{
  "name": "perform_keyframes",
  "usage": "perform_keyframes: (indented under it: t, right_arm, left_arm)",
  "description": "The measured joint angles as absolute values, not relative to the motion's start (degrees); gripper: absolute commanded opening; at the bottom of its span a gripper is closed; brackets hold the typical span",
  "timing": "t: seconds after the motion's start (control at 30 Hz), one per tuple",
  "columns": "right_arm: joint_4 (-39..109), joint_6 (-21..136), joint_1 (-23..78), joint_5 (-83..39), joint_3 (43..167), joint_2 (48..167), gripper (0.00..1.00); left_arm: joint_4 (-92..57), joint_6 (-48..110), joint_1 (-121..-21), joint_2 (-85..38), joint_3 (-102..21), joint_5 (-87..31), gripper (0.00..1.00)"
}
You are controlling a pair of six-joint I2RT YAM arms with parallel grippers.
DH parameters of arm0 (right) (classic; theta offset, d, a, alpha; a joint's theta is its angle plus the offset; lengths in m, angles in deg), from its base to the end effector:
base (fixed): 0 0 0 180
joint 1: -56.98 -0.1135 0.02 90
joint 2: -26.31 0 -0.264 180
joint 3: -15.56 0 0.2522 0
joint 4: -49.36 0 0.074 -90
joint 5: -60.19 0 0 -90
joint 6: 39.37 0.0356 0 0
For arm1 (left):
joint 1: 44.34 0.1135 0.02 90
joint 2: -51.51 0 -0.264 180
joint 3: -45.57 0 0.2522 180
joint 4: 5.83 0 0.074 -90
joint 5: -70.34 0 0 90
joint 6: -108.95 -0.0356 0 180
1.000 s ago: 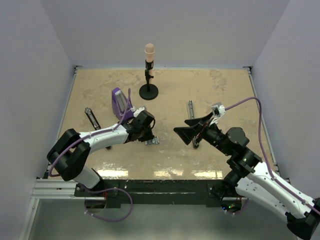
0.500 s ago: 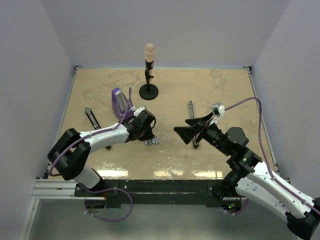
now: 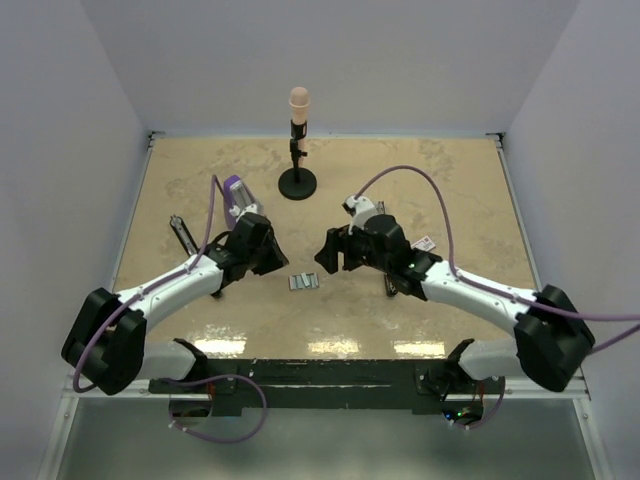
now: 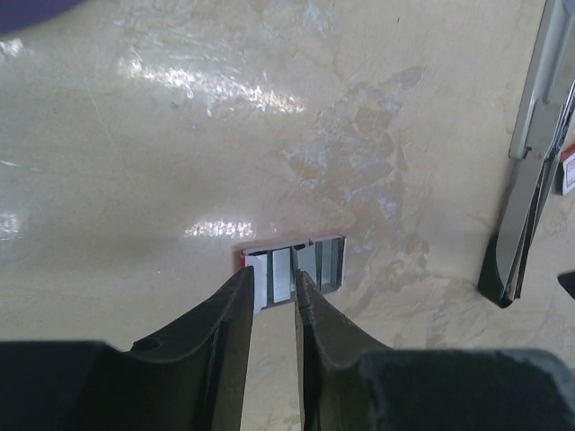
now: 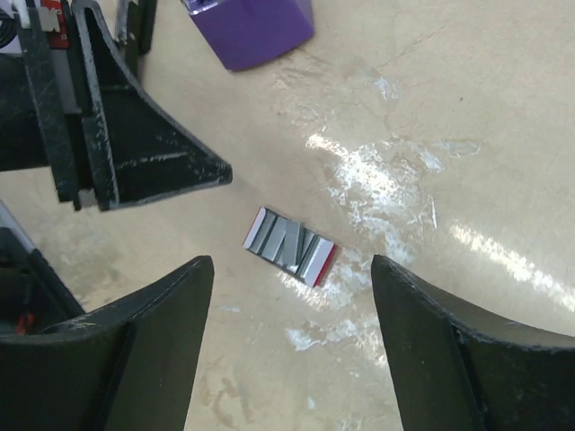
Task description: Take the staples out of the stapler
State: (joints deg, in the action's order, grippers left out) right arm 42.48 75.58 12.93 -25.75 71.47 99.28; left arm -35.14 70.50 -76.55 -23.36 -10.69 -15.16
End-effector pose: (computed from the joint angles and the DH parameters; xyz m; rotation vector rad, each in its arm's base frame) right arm 0.2023 0.1992 0.2475 -0.3940 2.0516 0.8301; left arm 0.2244 -0.1381 0.2066 -0.4546 2.4444 -0.5657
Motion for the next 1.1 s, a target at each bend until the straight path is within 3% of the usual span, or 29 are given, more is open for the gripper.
perform_keyframes:
  t: [0.2, 0.43, 1.1]
  right_arm:
    - [42.30, 70.88, 10.39, -25.75, 80.80, 112.92, 0.60]
    - [40.77, 67.18, 9.41, -25.82, 86.75, 122.32, 0.53]
    - [37.69, 63.36, 8.49, -26.96, 90.18, 131.11, 0.45]
  left_arm:
    - [-29.46, 70.15, -72.94, -24.92, -5.18, -23.05, 0.30]
    - [-24.19, 70.09, -72.59, -27.30, -1.95, -28.98, 0.29]
    - [-20.58, 68.62, -72.59, -28.41, -1.16, -29.85, 0.28]
